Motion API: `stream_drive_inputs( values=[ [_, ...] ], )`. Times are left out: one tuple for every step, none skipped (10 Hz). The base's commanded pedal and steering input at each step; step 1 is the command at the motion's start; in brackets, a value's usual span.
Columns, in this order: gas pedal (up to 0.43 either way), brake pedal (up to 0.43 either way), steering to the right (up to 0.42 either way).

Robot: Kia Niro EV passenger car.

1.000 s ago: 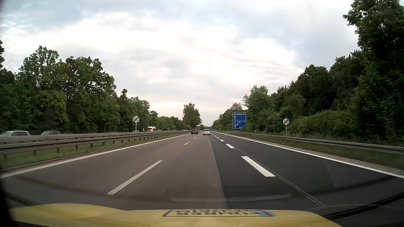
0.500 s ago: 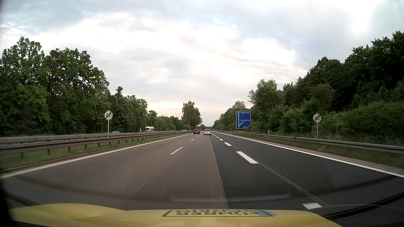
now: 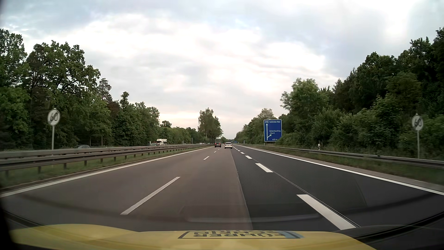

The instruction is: Follow the waypoints while adhering to traffic rules and regulations

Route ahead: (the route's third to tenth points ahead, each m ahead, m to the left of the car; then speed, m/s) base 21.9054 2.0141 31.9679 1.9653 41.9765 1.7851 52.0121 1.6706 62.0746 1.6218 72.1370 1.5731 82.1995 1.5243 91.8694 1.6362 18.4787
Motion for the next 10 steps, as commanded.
stream_drive_inputs(
  values=[
    [0.138,0.0,-0.002],
    [0.15,0.0,-0.002],
    [0.157,0.0,-0.002],
    [0.157,0.0,-0.002],
    [0.169,0.0,-0.002],
    [0.169,0.0,-0.002],
    [0.169,0.0,-0.002],
    [0.177,0.0,-0.002],
    [0.177,0.0,-0.002],
    [0.189,0.0,-0.002]
  ],
)
